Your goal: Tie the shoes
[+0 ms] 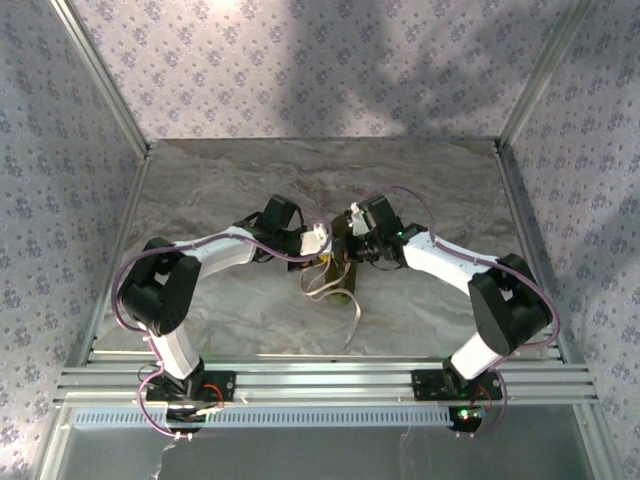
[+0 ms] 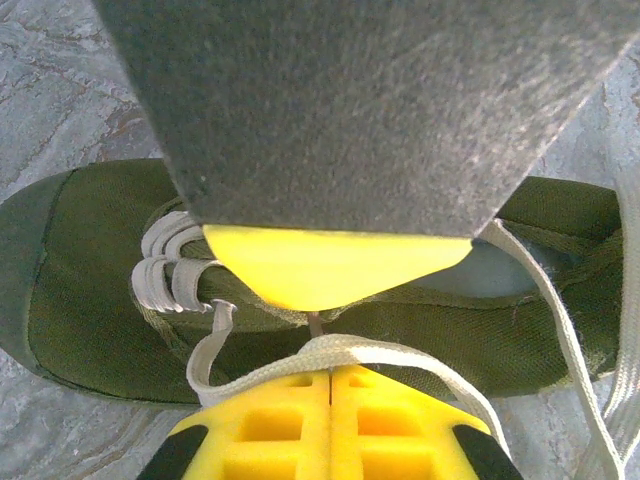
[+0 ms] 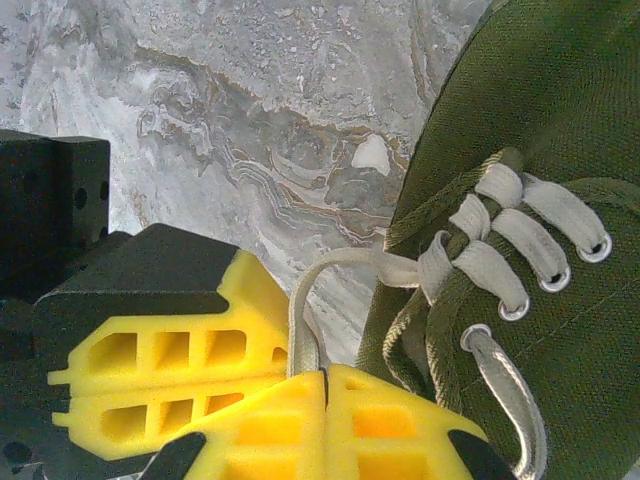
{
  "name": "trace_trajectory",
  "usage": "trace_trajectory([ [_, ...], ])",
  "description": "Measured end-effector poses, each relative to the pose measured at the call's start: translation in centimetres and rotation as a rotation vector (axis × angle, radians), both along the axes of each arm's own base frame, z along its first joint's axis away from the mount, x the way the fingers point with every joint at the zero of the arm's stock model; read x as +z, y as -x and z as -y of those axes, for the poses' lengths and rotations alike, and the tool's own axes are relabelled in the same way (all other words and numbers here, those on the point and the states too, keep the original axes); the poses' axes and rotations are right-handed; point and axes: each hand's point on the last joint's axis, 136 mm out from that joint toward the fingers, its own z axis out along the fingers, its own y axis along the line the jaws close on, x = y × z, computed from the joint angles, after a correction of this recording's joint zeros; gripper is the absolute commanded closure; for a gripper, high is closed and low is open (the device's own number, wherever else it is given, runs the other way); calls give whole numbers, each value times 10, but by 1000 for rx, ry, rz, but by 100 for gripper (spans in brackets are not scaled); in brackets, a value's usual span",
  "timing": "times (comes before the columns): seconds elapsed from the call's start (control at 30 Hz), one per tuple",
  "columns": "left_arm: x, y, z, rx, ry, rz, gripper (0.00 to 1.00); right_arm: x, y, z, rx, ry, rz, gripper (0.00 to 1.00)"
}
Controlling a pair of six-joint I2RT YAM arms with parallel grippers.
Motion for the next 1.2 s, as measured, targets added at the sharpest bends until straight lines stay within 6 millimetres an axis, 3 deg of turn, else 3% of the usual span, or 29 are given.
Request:
trace_trajectory([
  [0.1, 1, -1, 0, 7, 1, 0, 83, 2, 0, 1, -2, -3, 6, 100],
  [0.23, 10, -1, -4, 34, 17, 19, 75, 16, -4, 7, -24, -14, 42, 100],
  [0.57, 24, -7, -30, 135, 37, 37, 70, 40, -9, 29, -74, -1, 105, 100],
  [0.7, 40, -7, -34, 181, 73, 39, 68, 49, -8, 36, -80, 4, 127, 100],
  [0.9, 58, 0, -12, 198, 149, 12, 67, 64, -5, 40, -65, -4, 178, 100],
  [1.1, 46, 5, 22, 188, 175, -62, 67, 72, -1, 37, -15, -16, 213, 100],
  [1.2, 38, 2, 26, 205, 171, -87, 76, 73, 3, 35, 13, -25, 220, 100],
])
